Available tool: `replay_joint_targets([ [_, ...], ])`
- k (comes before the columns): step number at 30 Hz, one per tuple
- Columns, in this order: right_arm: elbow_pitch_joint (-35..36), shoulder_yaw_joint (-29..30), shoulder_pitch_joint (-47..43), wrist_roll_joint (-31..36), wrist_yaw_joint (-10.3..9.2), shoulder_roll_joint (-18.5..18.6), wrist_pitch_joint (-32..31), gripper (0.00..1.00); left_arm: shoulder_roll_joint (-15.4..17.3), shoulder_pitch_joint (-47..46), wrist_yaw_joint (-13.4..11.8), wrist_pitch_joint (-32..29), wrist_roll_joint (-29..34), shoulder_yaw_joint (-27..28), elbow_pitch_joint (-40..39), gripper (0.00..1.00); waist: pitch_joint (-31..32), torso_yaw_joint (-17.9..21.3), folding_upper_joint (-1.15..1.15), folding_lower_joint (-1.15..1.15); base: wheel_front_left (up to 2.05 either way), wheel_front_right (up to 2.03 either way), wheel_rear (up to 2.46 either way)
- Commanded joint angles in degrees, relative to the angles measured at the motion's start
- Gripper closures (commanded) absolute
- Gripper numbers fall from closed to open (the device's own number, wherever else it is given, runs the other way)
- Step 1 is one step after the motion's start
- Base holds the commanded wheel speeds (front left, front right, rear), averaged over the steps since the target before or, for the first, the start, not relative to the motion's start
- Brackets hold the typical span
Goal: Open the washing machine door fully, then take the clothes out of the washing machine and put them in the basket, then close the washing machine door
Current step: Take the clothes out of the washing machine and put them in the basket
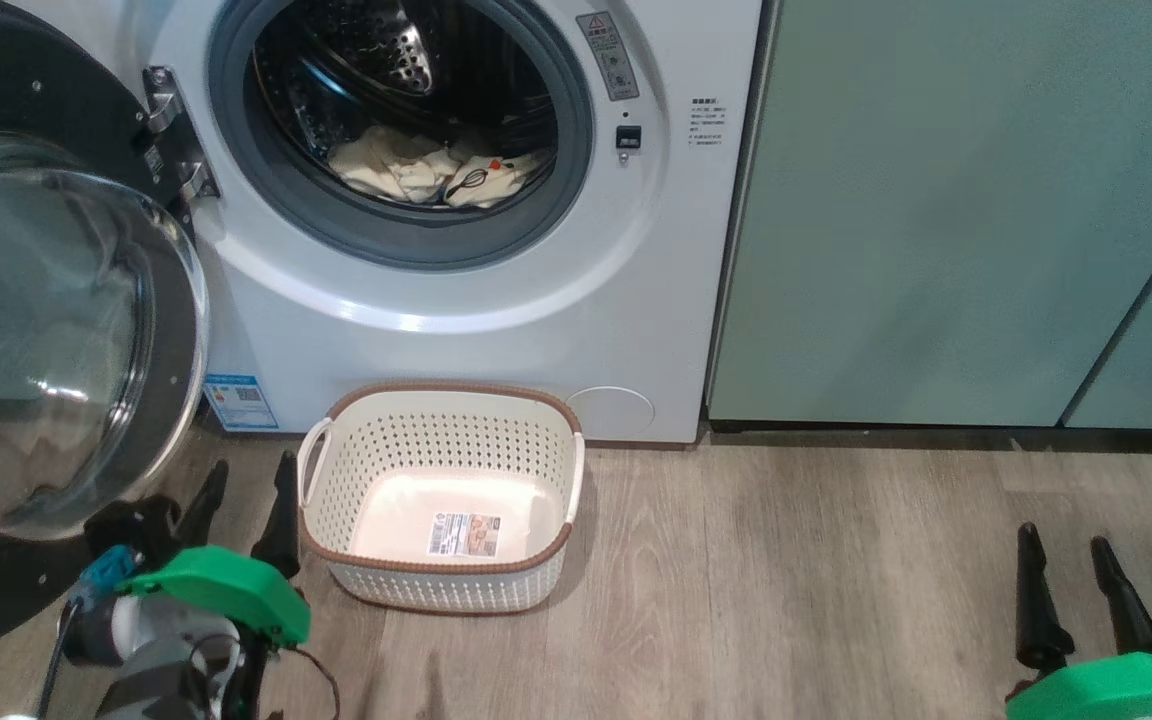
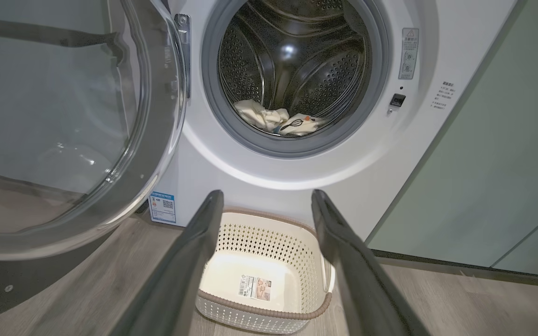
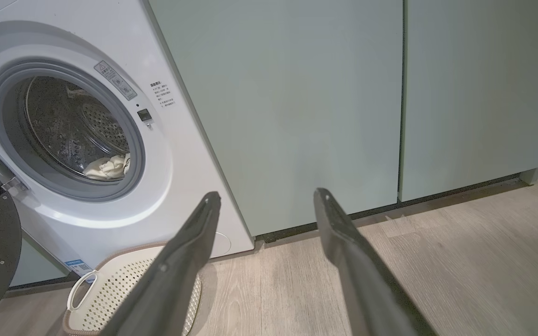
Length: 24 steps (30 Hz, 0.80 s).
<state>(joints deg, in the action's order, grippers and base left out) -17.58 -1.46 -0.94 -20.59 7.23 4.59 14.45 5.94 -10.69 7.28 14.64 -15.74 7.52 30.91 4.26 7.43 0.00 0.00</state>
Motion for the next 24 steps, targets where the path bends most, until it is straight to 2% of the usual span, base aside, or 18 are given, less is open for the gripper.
replay_joint_targets([
  [1,1.7,-1.3,2.3,0.2,0.25,0.4,0.5,0.0,1.0,-2.9,0.1,0.4,-0.9,1.7,-1.7,0.0,-0.1,0.0,0.0,0.0,0.68,-0.68,0.0],
  [7,1.8,-1.5,2.4,0.1,0.25,0.4,0.5,0.0,1.7,-3.1,0.2,0.4,-0.7,0.4,-2.0,0.0,-0.5,0.0,0.0,0.0,1.21,-1.21,0.0],
  [24,1.7,-1.7,2.5,0.1,0.25,0.3,0.5,0.0,1.7,-3.5,0.2,0.4,-2.2,-1.3,-2.3,0.0,-0.8,-0.4,0.0,0.0,1.97,-1.96,-0.01],
])
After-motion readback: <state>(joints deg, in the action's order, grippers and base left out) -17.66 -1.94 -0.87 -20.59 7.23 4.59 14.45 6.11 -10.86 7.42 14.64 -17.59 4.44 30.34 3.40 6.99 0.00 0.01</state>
